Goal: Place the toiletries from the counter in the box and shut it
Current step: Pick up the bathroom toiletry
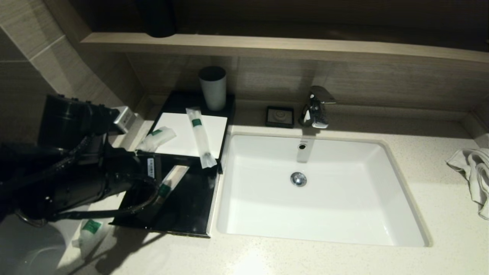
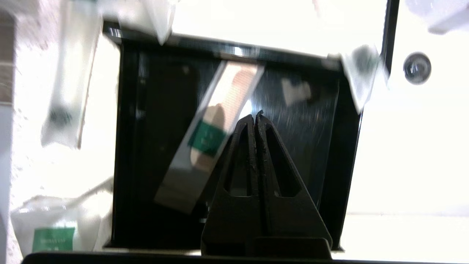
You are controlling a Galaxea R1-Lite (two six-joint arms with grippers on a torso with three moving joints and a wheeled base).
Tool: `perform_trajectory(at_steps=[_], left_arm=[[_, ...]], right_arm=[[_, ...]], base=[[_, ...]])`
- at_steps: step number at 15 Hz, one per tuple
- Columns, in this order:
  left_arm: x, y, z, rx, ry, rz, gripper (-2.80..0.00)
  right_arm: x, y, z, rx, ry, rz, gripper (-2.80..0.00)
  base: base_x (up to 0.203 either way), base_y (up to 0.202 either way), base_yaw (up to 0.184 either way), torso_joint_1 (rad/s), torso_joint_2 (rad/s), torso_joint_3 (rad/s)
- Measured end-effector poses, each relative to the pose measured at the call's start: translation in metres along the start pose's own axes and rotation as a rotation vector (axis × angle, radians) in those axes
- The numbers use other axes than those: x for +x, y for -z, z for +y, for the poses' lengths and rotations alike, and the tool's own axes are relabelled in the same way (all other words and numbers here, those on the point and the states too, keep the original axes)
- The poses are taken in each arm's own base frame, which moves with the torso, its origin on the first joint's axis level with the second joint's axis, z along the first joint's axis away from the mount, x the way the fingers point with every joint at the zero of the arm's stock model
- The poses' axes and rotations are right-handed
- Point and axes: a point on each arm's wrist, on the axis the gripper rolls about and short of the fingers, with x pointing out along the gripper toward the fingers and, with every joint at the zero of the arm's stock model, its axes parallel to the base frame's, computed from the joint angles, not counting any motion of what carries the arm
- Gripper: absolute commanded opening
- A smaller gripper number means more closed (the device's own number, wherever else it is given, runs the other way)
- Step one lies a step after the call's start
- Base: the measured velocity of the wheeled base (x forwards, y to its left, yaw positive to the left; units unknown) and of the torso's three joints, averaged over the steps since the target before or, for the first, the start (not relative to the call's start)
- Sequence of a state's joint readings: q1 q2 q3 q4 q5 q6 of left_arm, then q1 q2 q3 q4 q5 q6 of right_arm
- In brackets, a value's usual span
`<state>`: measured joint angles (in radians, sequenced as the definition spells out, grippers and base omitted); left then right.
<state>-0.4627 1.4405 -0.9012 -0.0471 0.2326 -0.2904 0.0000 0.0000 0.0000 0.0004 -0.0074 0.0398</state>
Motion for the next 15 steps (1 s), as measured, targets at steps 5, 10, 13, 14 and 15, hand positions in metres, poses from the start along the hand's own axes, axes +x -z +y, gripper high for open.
perform_trajectory(at_steps=[5, 10, 13, 14, 15], left_arm=[[0.012, -0.022, -0.03, -0.002, -0.053, 0.022, -2.8], [0.014, -0.029, -0.064, -0.066, -0.026, 0.067, -2.8], [0.019, -0.028, -0.083, -0.1, -0.009, 0.062, -2.8], [0.021, -0.027, -0.087, -0.104, -0.009, 0.064, -2.8], [0.024, -0.026, -0.091, -0.11, -0.016, 0.062, -2.8]], right_arm=[[0.0, 0.0, 0.0, 0.0, 0.0, 0.0, -2.8], [0.0, 0.0, 0.0, 0.0, 0.0, 0.0, -2.8], [0.0, 0.0, 0.0, 0.0, 0.001, 0.0, -2.8], [0.0, 0.0, 0.0, 0.0, 0.0, 0.0, -2.8], [0.0, 0.0, 0.0, 0.0, 0.0, 0.0, -2.8]], base=[[0.0, 0.0, 0.0, 0.0, 0.0, 0.0], [0.0, 0.0, 0.0, 0.0, 0.0, 0.0], [0.0, 0.0, 0.0, 0.0, 0.0, 0.0], [0.0, 0.0, 0.0, 0.0, 0.0, 0.0], [0.0, 0.0, 0.0, 0.0, 0.0, 0.0]])
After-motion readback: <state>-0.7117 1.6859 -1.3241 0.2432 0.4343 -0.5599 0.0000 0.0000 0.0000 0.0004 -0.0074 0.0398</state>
